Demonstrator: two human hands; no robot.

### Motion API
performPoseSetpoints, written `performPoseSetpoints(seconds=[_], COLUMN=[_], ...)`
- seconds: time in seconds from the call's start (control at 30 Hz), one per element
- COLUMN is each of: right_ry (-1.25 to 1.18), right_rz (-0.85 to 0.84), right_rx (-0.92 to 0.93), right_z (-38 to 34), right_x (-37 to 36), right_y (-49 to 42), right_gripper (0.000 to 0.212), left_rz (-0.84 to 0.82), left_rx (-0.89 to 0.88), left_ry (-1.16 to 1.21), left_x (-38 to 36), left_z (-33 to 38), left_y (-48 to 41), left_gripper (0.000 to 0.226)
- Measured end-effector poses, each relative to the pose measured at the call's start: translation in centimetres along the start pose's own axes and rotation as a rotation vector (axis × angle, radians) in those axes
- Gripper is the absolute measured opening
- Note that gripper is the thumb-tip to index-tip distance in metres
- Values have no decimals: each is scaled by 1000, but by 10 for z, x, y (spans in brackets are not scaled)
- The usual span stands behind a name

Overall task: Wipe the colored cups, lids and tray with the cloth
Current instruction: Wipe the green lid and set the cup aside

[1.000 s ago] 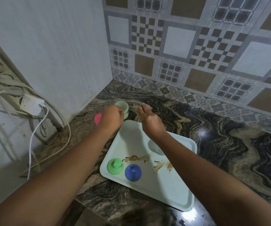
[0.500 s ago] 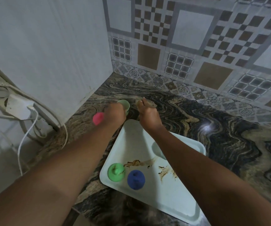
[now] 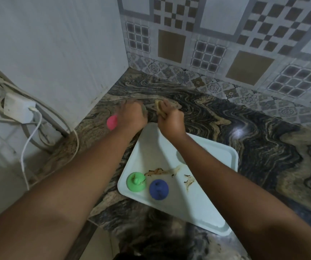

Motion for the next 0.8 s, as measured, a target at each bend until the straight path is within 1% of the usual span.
performPoseSetpoints(seconds=[0.07, 0.13, 0.2, 0.23, 0.33, 0.4, 0.53, 0.63, 0.7, 0.8], right_ry=[-104, -188, -252, -271, -294, -292, -258, -249, -252, -281], right_rz=[11, 20, -19, -68, -221, -274, -344, -361, -361, -344], right_rx=[-45, -85, -140, -160, -186, -182, -198, -198, -199, -258], right_z=[-3, -6, -6, -7, -13, -16, -11, -8, -7, 3], right_x=[10, 17, 19, 18, 11, 8, 0, -5, -7, -11], right_y=[15, 35, 59, 72, 111, 136, 179, 199, 205, 208], right_gripper=[43, 40, 33, 31, 35, 34, 33, 30, 29, 27], left_rz=[66, 116, 90, 36, -166, -231, -267, -288, -264, -172], left_rx=[-71, -106, -103, -88, -23, 28, 56, 50, 43, 15], left_ry=[144, 336, 440, 449, 426, 415, 337, 273, 231, 204], left_x=[19, 36, 44, 40, 18, 6, -5, -16, -18, -16], left_z=[11, 14, 14, 12, -2, -16, -40, -50, -50, -49], left_y=[11, 30, 60, 76, 121, 145, 185, 205, 214, 220], left_gripper=[35, 29, 21, 18, 16, 18, 22, 26, 27, 27])
Point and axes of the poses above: each hand's wrist, its own y-axis away from the middle knuckle, its own x-axis out of the back of the hand, z = x × y, the point moved 7 cm from there along -y, towards the middle knuckle, and after that the axes turned 15 degrees about y, right-handed, at the moved point
